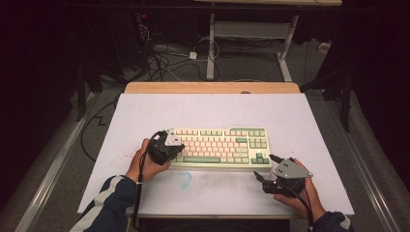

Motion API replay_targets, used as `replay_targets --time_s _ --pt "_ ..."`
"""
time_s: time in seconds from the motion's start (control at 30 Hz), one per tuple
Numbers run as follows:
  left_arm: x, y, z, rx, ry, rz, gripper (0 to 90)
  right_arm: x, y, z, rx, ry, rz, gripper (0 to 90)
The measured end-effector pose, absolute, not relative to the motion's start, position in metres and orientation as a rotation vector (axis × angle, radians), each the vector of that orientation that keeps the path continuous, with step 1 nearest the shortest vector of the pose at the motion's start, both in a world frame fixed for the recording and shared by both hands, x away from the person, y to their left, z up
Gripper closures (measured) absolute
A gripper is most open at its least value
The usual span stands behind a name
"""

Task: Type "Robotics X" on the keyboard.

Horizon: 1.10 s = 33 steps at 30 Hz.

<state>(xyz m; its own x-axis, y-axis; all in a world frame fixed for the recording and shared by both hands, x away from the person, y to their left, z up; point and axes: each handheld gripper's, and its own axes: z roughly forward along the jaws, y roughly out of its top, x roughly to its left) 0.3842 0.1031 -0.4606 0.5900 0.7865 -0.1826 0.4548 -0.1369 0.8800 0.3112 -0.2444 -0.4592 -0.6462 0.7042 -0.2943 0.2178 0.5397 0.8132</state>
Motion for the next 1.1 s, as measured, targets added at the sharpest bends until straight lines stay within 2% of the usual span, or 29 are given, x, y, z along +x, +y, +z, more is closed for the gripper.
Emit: replay_targets --time_s 1.1 --pt "0.3934 0.0978 -0.4678 1.791 1.064 0.420 87.1 0.3098 -0.2389 -0.4628 0.685 2.221 1.003 25.7"
